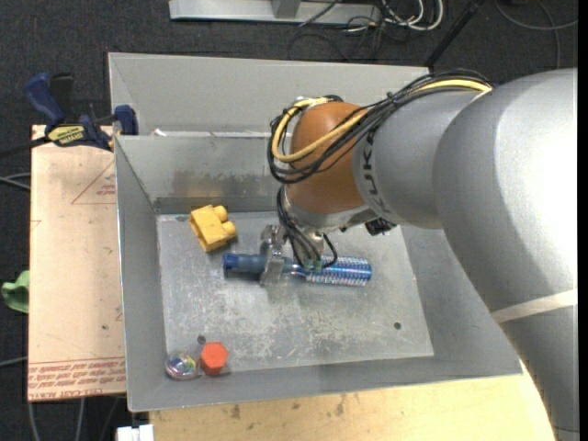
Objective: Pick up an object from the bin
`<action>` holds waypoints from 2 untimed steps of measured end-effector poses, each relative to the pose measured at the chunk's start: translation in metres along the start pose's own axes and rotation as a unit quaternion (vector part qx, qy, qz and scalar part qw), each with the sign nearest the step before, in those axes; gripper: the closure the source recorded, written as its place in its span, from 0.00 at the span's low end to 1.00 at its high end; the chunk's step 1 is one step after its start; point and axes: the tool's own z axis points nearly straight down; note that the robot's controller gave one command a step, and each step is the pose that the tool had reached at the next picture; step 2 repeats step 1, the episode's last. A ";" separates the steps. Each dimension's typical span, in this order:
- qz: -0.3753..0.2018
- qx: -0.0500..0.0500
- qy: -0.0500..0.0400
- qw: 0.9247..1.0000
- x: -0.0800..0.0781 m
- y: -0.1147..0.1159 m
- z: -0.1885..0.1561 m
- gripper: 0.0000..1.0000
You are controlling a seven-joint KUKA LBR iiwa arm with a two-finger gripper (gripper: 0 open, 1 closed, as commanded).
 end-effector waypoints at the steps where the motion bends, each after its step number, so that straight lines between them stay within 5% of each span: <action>1: 0.002 -0.001 -0.004 1.000 0.012 0.009 -0.131 1.00; 2: 0.002 -0.001 -0.004 1.000 0.012 0.009 -0.131 1.00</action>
Offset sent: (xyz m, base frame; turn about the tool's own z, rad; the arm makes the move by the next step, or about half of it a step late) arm -0.0134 0.0087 0.1269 0.0080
